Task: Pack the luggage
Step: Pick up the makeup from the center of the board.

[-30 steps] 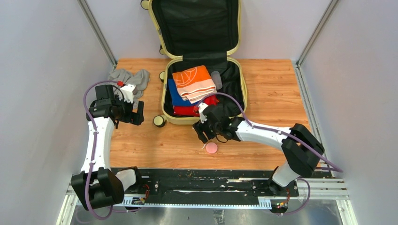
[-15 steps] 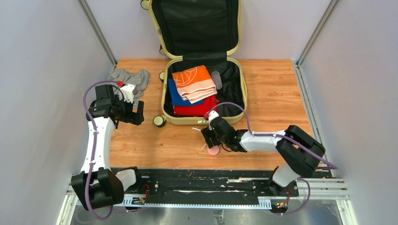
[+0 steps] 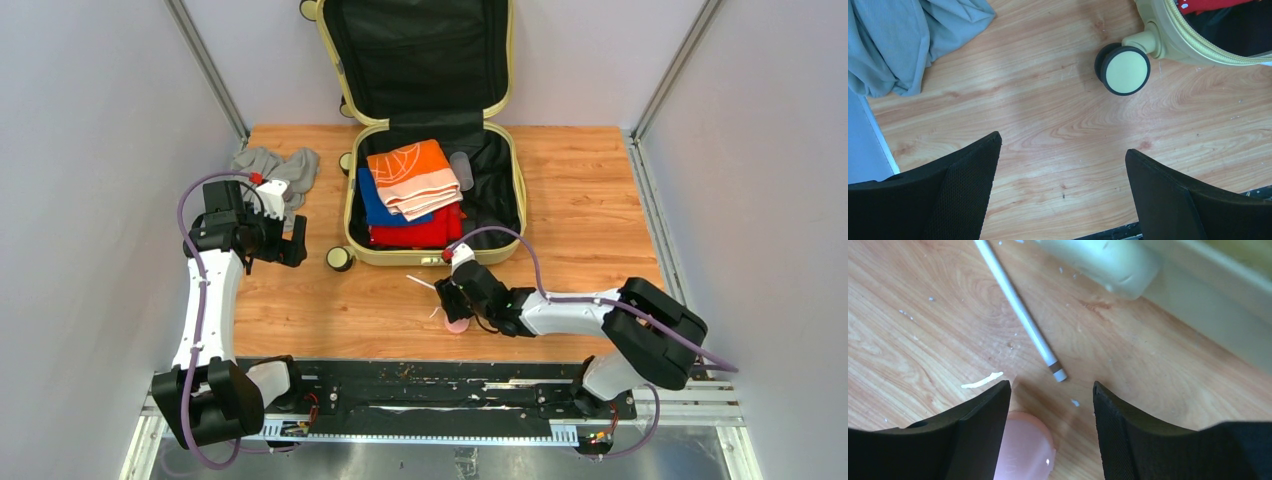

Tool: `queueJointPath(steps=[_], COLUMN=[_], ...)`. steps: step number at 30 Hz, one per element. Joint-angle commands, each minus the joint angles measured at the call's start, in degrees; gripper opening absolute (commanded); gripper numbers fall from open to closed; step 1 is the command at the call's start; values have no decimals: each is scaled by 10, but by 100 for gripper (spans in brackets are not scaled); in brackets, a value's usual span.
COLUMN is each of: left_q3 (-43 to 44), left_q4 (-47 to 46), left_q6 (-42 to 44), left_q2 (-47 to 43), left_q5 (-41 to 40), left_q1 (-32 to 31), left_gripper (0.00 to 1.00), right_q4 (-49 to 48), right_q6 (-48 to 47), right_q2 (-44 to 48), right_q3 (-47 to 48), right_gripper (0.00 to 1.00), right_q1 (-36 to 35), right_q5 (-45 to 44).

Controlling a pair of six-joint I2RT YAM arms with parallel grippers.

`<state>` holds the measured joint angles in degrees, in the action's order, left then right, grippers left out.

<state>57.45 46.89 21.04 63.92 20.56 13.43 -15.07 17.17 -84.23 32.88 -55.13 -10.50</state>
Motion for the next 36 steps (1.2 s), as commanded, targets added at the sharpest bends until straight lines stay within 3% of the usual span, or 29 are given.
queueJointPath(steps=[1,12,21,30,36], left_q3=[12,14,14,22,27], left_q4=[12,12,13,15,18], left_q6=[4,11,8,7,5], left_q2=[-4,-11,-13,-18,-18], left_q5=[7,-5,-1,0,3], left_q1=[4,4,4,5,4], left_gripper=[100,100,100,100,100], right_q4=[16,-33,-8,33,85], right_q6=[-12,-27,-22,-38,-58], right_q2=[14,-97,-128,-141,-77], right_q3=[1,57,81,121,154], right_gripper=[66,62,40,1,0], right_q1=[-2,-40,-88,-103,-111], right_q5=[-44,2,-33,-37,-8])
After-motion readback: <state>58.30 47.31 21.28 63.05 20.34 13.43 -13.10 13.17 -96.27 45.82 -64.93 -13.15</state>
